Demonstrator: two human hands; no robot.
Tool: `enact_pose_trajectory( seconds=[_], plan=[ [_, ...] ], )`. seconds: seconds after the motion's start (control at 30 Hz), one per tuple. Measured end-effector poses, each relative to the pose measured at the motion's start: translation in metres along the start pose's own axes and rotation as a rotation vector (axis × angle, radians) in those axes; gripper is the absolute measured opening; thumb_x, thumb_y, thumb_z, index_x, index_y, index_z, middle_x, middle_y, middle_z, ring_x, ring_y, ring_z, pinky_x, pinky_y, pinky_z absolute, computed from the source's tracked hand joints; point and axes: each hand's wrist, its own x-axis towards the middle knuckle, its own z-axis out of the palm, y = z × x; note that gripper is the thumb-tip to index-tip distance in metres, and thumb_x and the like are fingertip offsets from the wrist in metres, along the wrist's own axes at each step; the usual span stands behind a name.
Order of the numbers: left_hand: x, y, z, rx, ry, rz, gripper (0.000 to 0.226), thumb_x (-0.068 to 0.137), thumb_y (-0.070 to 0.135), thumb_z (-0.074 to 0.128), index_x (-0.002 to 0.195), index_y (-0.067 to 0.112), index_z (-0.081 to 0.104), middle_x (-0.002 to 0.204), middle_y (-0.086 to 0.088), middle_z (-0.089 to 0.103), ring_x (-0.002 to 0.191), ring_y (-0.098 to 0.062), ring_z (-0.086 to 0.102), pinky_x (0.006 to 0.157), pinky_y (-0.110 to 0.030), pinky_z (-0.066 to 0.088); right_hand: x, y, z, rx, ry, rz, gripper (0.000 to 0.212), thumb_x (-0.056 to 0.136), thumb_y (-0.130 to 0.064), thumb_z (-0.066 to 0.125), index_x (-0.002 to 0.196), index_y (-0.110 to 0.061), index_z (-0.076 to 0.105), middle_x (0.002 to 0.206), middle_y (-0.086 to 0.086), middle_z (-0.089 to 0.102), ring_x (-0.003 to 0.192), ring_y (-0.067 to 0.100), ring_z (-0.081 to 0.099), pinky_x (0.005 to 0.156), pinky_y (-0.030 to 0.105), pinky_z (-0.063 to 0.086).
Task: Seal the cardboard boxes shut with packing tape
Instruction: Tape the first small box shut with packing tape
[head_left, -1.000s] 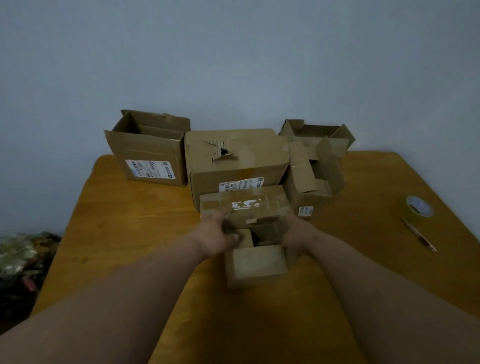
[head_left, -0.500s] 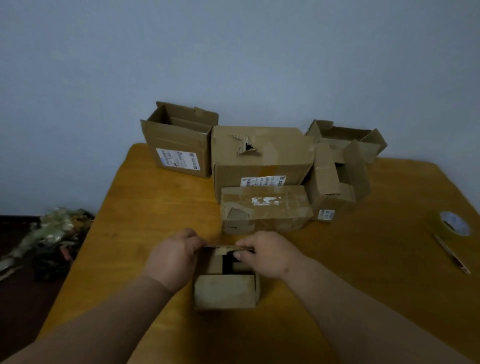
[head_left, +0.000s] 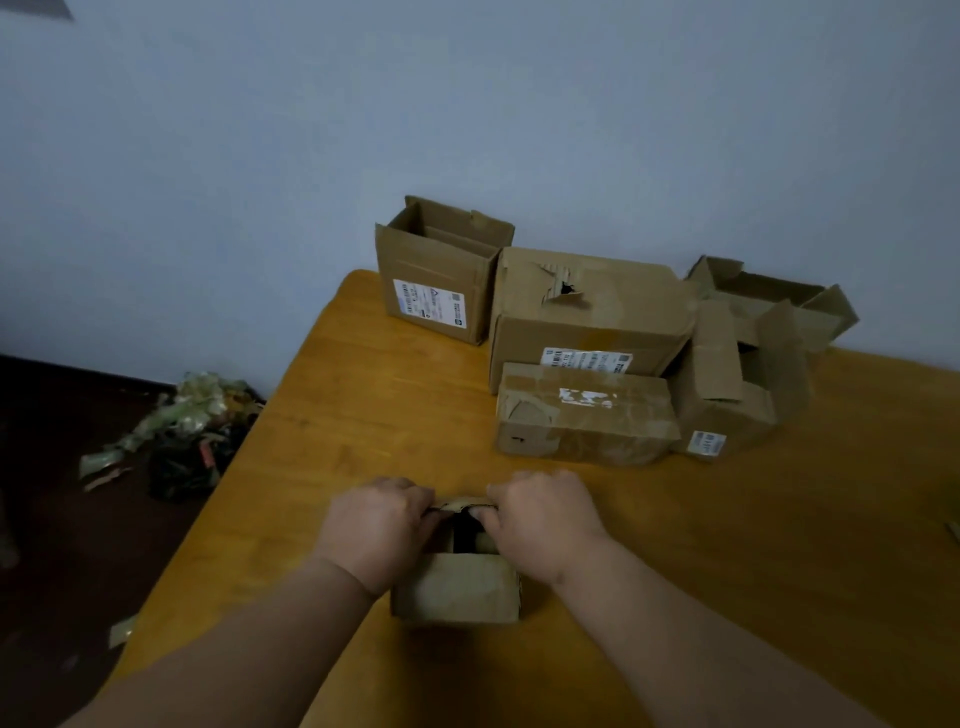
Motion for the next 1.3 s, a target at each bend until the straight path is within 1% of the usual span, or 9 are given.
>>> enact_pose_trajectory(
  seconds=[0.13,0.33,0.5,0.6,0.7,0.8,1.0,1.13,1.3],
  plan=[
    [-0.005,-0.002,0.008,-0.064,0.083,-0.012,0.044,0.082,0.048,0.042,0.067,0.023,0.074,0.063,0.006,0.067,0.054,-0.016,0.063,0.036,-0.024,0.047,-0.001,-0.010,0.002,0.007,0.074,-0.161,0.034,0.101,-0.038,0.043,0.130,-0.024,0.056,0.119,0.002,0.059,0.112,0.024,0.053,0.102,0.043,0.036],
    [-0.013,-0.004,0.007,-0.180,0.120,-0.011,0.044,0.087,0.047,0.045,0.082,0.020,0.079,0.077,0.005,0.075,0.069,-0.015,0.070,0.052,-0.021,0.053,0.003,-0.014,0.024,0.326,0.093,-0.072,0.037,0.102,-0.037,0.044,0.126,-0.018,0.065,0.118,0.004,0.066,0.108,0.021,0.054,0.101,0.036,0.040],
    [-0.017,-0.014,0.005,-0.200,0.053,0.064,0.045,0.088,0.048,0.045,0.093,0.019,0.079,0.084,0.005,0.075,0.075,-0.013,0.070,0.055,-0.019,0.052,-0.001,-0.019,0.028,0.436,0.146,-0.034,0.050,0.101,-0.037,0.048,0.148,-0.021,0.042,0.144,-0.001,0.051,0.131,0.016,0.043,0.112,0.028,0.032],
    [-0.021,-0.028,0.010,-0.249,0.027,0.121,0.039,0.088,0.039,0.048,0.101,0.017,0.078,0.092,0.003,0.076,0.077,-0.016,0.070,0.054,-0.021,0.055,-0.005,-0.021,0.028,0.623,0.146,0.184,0.075,0.091,-0.051,0.060,0.154,-0.028,0.025,0.149,-0.008,0.035,0.137,0.014,0.034,0.113,0.034,0.035],
    [-0.027,-0.038,0.012,-0.288,0.059,0.131,0.046,0.100,0.040,0.039,0.104,0.015,0.077,0.098,0.000,0.076,0.080,-0.017,0.070,0.055,-0.026,0.057,-0.009,-0.020,0.026,0.805,-0.018,0.399,0.078,0.087,-0.059,0.060,0.151,-0.024,0.032,0.147,-0.003,0.037,0.133,0.018,0.040,0.107,0.031,0.037],
    [-0.031,-0.040,0.007,-0.318,0.042,0.131,0.057,0.104,0.047,0.028,0.107,0.016,0.076,0.101,0.002,0.075,0.084,-0.016,0.071,0.063,-0.022,0.057,-0.010,-0.026,0.023,0.880,-0.124,0.379,0.062,0.094,-0.053,0.055,0.145,-0.022,0.040,0.136,-0.002,0.054,0.121,0.017,0.051,0.096,0.026,0.041],
    [-0.036,-0.054,-0.006,-0.307,-0.206,-0.028,0.058,0.087,0.060,0.057,0.133,0.024,0.061,0.137,0.009,0.058,0.124,-0.012,0.055,0.099,-0.022,0.043,-0.002,-0.038,0.019,1.054,-0.197,0.400,0.021,0.094,-0.027,0.062,0.113,-0.028,0.053,0.115,-0.009,0.059,0.105,0.012,0.056,0.094,0.028,0.046],
    [-0.046,-0.079,-0.011,-0.276,-0.373,-0.066,0.097,0.076,0.088,0.016,0.148,0.028,0.041,0.157,0.015,0.028,0.145,-0.009,0.025,0.113,-0.022,0.021,0.002,-0.050,0.020,1.289,-0.313,0.411,0.029,0.094,-0.007,0.058,0.094,-0.034,0.048,0.103,-0.010,0.059,0.110,0.018,0.055,0.097,0.035,0.045],
    [-0.051,-0.082,-0.020,-0.350,-0.345,-0.165,0.057,0.096,0.049,0.051,0.148,0.028,0.041,0.156,0.013,0.030,0.142,-0.009,0.027,0.114,-0.021,0.022,0.011,-0.063,0.021,1.175,-0.271,0.382,0.031,0.088,-0.001,0.055,0.099,-0.030,0.053,0.106,-0.001,0.063,0.107,0.022,0.058,0.100,0.039,0.047]
  ],
)
